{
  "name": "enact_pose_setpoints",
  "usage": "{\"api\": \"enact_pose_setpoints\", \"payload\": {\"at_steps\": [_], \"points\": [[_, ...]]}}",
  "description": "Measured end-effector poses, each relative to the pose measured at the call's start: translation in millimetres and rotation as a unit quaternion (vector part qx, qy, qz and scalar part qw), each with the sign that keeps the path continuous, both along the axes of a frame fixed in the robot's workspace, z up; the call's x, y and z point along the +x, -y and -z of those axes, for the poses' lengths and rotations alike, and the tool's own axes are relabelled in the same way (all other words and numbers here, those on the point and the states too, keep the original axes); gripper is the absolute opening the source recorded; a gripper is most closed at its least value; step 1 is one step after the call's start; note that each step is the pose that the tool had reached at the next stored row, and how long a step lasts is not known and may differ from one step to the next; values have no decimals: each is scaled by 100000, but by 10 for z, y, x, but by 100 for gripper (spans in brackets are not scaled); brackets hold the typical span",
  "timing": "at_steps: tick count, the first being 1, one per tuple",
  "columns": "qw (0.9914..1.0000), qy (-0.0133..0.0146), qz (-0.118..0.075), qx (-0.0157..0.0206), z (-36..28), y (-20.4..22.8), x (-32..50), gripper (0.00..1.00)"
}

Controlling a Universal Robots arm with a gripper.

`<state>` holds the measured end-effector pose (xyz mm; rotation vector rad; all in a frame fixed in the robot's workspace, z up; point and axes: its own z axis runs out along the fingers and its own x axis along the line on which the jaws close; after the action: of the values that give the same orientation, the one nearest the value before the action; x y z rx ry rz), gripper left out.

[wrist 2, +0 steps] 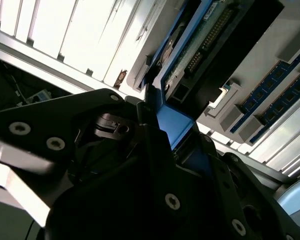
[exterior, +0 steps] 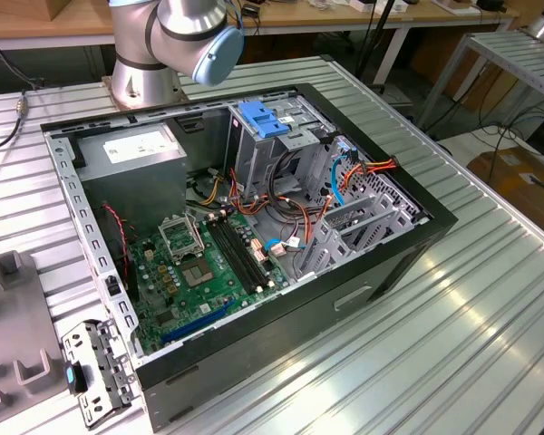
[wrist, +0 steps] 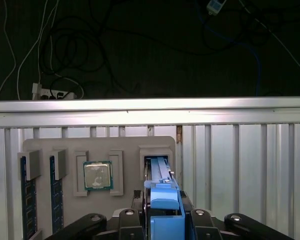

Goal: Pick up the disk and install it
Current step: 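Pick up the disk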

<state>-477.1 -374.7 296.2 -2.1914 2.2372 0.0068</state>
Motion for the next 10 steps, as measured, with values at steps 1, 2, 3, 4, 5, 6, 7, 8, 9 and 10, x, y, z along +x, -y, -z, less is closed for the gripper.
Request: {"api": "enact_pose_setpoints", "payload": {"at_steps": [1,2,3,4,5,6,7,8,9,10], "points": [[100000,-2,1,1,0,0,0,37],[100000,1,2,1,1,0,0,37],[100000,1,1,2,1,0,0,37],[100000,-1,2,1,2,0,0,37],[100000,-2,1,1,3,0,0,37],[100000,0,2,-1,3,0,0,37],[100000,1,0,-1,3,0,0,37],[100000,6,2,4,3,0,0,37],[100000,17,1,8,2,0,0,37],[100000,17,0,9,0,0,0,37]]}}
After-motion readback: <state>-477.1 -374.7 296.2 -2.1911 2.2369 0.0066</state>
